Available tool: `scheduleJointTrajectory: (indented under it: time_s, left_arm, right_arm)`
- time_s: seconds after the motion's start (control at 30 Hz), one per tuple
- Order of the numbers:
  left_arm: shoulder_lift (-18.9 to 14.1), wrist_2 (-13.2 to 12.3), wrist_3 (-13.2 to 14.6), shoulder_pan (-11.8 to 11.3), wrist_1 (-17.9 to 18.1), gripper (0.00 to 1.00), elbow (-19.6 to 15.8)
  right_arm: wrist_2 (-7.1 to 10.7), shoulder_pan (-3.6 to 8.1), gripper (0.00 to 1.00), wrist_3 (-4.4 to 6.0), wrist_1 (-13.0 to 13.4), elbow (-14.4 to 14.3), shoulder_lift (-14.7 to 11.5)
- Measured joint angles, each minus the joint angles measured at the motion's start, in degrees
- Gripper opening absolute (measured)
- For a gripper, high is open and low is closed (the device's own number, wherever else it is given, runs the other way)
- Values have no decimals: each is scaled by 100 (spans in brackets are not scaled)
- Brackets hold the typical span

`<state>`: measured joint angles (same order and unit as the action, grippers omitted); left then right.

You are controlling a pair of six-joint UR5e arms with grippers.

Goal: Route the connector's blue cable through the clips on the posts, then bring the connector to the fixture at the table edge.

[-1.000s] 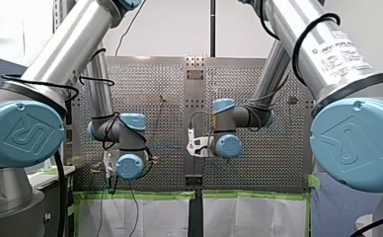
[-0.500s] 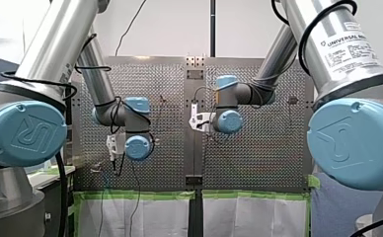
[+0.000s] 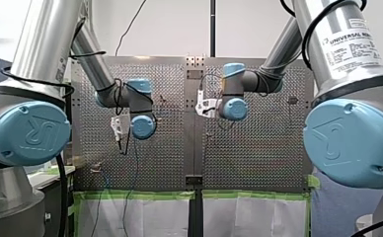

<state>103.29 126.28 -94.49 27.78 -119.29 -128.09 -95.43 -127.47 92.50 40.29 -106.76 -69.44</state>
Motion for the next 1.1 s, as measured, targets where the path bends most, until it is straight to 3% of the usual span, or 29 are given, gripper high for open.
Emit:
scheduleJointTrajectory:
  time_s: [0.3,0.53,0.77,1.1]
  left_arm:
    - [-425,-317,45,-163,-423,0,423]
    - [-744,-498,58,-282,-775,0,774]
    - [-799,-687,50,-429,-1100,0,1072]
    - [-741,-775,40,-620,-1595,0,1078]
  right_arm:
    - [86,182,0,2,-139,190,15]
    - [259,297,0,14,-281,462,56]
    - [397,353,0,30,-459,766,149]
    - [526,366,0,33,-590,974,255]
